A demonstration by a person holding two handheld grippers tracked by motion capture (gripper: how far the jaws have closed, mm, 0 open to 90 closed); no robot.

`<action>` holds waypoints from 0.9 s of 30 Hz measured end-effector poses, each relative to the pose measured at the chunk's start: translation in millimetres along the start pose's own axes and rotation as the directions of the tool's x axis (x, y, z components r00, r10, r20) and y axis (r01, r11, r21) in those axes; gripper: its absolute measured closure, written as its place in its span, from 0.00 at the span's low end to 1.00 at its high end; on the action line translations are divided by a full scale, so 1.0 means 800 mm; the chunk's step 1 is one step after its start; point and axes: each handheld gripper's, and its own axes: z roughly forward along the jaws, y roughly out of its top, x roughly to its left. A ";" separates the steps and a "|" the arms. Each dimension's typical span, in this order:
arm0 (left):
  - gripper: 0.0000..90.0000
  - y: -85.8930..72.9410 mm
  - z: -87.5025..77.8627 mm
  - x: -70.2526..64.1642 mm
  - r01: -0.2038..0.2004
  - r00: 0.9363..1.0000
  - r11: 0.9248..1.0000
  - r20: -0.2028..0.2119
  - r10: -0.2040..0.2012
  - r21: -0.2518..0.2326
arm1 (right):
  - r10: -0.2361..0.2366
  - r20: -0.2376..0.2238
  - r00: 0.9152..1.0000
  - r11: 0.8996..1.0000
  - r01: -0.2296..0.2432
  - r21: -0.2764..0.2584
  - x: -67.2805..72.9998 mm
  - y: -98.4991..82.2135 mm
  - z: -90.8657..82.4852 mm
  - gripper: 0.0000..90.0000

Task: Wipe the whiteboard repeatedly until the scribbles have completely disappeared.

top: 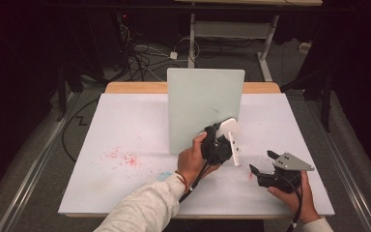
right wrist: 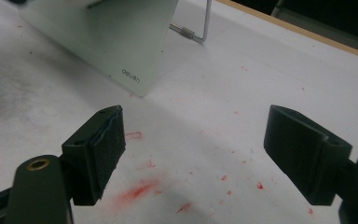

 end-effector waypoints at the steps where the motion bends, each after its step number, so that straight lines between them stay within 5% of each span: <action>1: 0.32 -0.002 -0.003 0.009 0.014 1.000 1.000 -0.017 -0.014 -0.001 | 0.003 0.000 1.000 1.000 -0.003 0.003 0.000 0.000 0.000 0.24; 7: 0.32 -0.016 -0.017 0.058 0.095 0.993 0.995 -0.063 -0.096 -0.010 | -0.001 -0.001 1.000 1.000 0.001 0.003 0.001 0.001 0.000 0.23; 13: 0.32 -0.028 -0.024 0.076 0.142 0.987 0.990 -0.069 -0.143 -0.010 | -0.002 -0.002 1.000 1.000 0.002 0.004 0.002 0.000 0.000 0.24; 19: 0.32 -0.033 -0.023 0.066 0.148 0.985 0.989 -0.090 -0.148 -0.010 | -0.002 -0.004 1.000 1.000 0.002 0.004 0.002 0.000 0.000 0.23; 27: 0.32 -0.007 -0.008 0.033 0.109 0.992 0.994 -0.062 -0.110 -0.026 | -0.011 -0.008 1.000 1.000 0.011 0.009 0.004 0.002 0.003 0.23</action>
